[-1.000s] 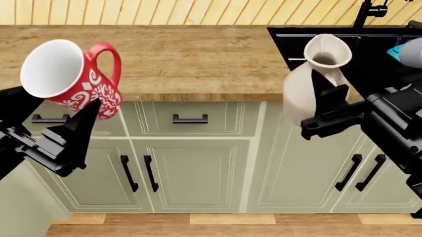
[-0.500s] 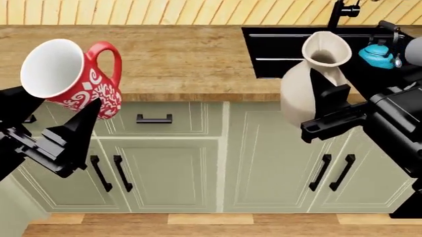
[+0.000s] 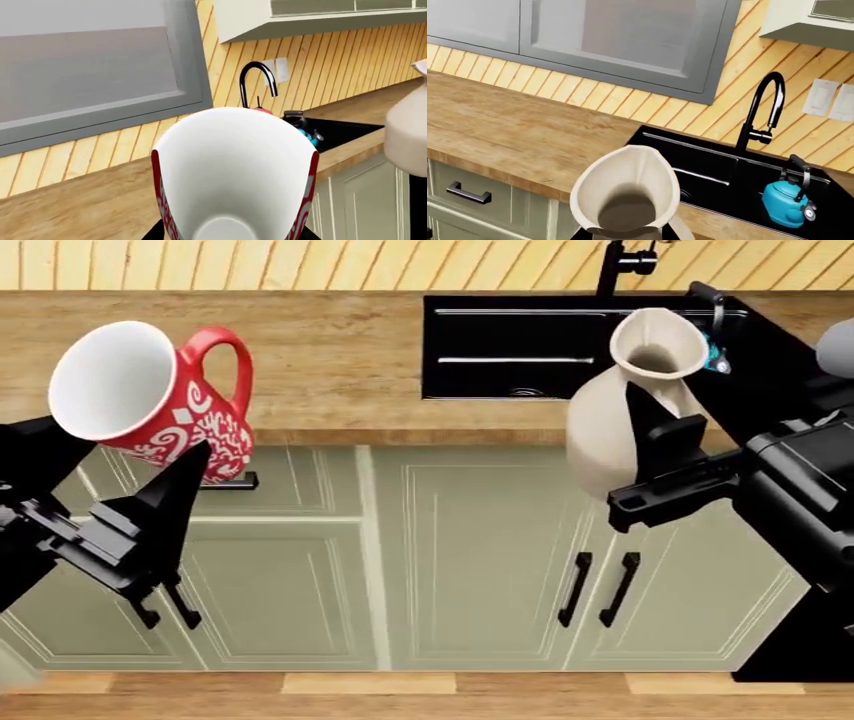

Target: Pick the jug and cup and place them in the sink. Then turn on the water.

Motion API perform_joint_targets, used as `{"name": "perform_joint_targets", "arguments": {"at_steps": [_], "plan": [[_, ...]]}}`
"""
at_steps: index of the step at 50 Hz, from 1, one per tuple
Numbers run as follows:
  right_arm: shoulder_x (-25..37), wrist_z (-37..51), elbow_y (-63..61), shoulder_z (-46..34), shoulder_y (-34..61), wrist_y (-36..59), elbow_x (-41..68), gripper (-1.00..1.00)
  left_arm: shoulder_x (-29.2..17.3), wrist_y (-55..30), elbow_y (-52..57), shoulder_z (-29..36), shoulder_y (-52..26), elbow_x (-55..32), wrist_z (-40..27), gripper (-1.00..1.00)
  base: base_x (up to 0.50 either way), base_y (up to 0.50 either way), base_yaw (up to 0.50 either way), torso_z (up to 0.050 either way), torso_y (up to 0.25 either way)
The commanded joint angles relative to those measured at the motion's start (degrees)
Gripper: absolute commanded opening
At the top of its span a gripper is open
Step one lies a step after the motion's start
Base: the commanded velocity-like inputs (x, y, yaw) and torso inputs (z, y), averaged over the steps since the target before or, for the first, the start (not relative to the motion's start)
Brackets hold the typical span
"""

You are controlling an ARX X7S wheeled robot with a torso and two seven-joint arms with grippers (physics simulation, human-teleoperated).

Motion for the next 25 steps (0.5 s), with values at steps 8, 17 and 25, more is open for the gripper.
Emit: {"name": "perform_joint_targets", "arguments": {"at_steps": [8,17,25], "plan": [[0.8,0.1,-0.3,1.1,0.4,-1.0,-1.1,-1.00,0.0,0.2,-0.1,0.1,-0.2,-0.9,-0.9,-1.00,-0.50,0.00,0.00,0.000,0.003],[1.2,0.3,-0.3,0.8,0.4,-1.5,-0.8,-1.00,-0.1,0.4,0.1,-0.3,0.3,-1.0,-0.8,-1.00,-0.50,0.00,0.00,0.001,0.001],[1.4,0.4,-0.1,0.4,0.7,-1.8,-0.7,-1.00,0.1,0.6,0.0,-0.1,0.6,-0.8,-0.7,-1.00,-0.50,0.00,0.00,0.000,0.001]]}}
